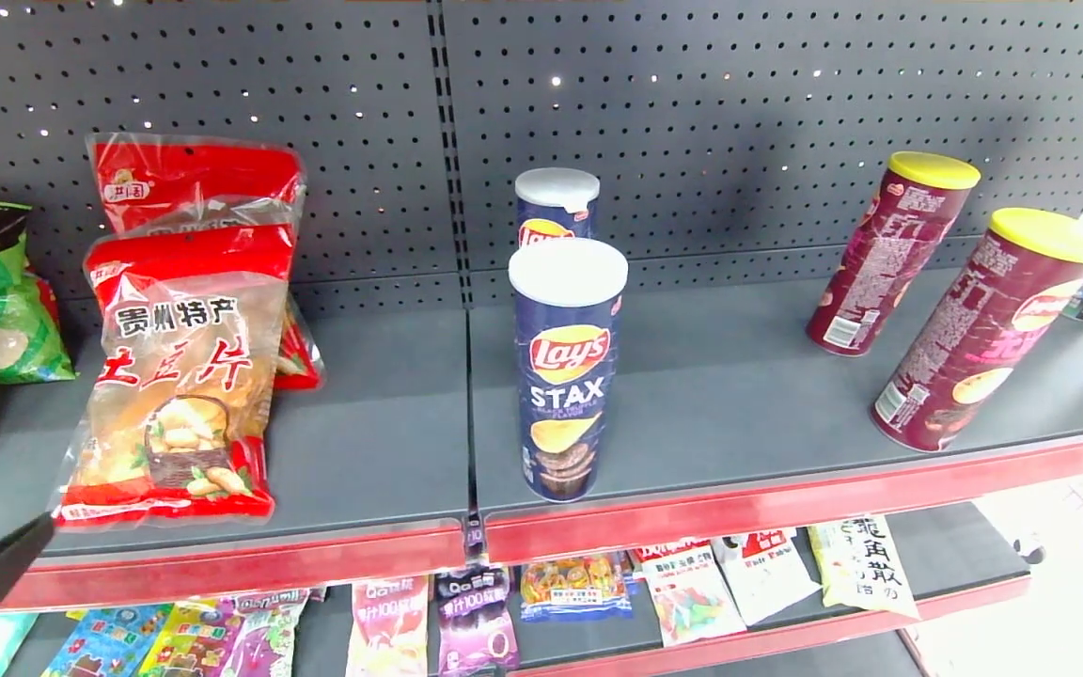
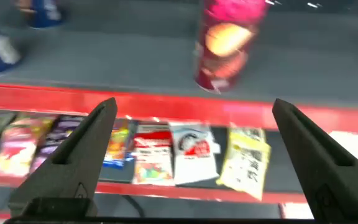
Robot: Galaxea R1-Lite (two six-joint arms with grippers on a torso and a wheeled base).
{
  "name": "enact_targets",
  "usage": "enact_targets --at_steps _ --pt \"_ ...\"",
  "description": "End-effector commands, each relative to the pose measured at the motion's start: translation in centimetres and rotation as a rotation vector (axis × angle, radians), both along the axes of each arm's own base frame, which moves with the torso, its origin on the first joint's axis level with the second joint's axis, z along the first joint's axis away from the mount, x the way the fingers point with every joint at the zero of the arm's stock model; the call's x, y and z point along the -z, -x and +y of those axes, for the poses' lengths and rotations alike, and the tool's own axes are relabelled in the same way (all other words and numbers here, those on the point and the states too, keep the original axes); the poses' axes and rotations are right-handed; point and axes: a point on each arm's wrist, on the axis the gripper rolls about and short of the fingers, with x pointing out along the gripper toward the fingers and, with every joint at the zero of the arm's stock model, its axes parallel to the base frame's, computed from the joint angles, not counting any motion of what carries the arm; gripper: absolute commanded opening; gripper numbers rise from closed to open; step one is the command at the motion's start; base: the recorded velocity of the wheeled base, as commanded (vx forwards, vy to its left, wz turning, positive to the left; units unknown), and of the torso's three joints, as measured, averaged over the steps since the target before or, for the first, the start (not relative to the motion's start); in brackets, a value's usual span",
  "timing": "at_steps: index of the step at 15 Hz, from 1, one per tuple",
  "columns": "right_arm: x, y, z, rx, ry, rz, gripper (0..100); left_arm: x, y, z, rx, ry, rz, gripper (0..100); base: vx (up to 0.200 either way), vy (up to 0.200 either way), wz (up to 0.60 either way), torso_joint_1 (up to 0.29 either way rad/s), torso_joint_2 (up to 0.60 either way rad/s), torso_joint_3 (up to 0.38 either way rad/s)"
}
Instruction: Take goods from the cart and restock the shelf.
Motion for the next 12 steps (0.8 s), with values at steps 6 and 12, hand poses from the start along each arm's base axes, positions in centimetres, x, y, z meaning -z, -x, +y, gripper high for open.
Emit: enact_targets --at_steps 6,12 --pt "7.6 5.0 0.3 0.059 0.025 -0.018 100 8.7 8.7 1.9 -0.341 0.109 -0.077 100 0.000 0.000 0.00 0.000 0.00 0.000" --pt "7.5 5.0 -0.2 0.293 -0.035 -0.017 100 12.1 8.9 1.3 -0.009 0.136 -0.249 100 0.000 0.000 0.00 0.000 0.00 0.000"
